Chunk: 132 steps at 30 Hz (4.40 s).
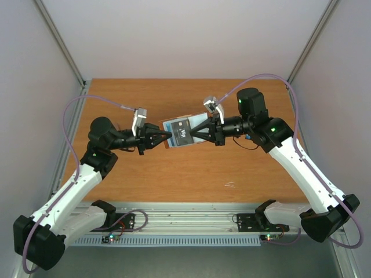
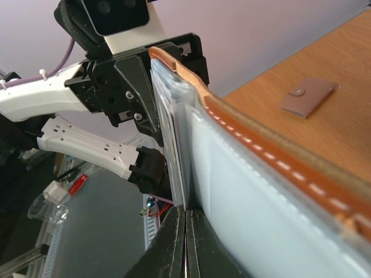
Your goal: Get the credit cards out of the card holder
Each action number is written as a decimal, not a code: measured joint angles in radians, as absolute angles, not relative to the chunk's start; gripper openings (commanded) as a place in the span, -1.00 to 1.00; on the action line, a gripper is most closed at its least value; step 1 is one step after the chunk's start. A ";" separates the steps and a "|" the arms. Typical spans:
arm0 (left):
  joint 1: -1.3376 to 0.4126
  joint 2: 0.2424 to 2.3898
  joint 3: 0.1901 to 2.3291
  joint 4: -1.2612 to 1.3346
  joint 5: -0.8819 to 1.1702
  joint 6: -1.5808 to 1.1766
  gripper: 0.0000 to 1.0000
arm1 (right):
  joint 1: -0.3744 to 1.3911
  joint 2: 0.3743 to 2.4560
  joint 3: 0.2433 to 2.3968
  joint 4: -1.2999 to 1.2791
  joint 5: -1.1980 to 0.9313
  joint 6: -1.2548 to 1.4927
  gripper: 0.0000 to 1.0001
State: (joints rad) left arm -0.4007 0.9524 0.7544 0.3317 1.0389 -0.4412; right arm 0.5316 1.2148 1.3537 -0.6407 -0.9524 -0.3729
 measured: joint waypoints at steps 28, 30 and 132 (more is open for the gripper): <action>-0.399 0.939 0.778 0.022 0.712 -0.324 -0.99 | 0.362 1.150 1.454 -0.978 -0.813 -0.558 -0.97; -0.399 0.936 0.778 -0.062 0.576 -0.282 -0.99 | 0.357 1.159 1.473 -1.030 -0.759 -0.588 -0.98; -0.364 0.837 0.683 0.237 0.842 -0.379 -0.99 | 0.505 1.346 1.418 -0.594 -0.996 -0.416 -0.22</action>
State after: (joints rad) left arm -0.3641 0.8371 0.6834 0.2375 0.8421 -0.3790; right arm 0.5053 1.3460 1.4181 -0.5941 -0.9958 -0.4156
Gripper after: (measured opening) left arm 0.061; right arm 0.395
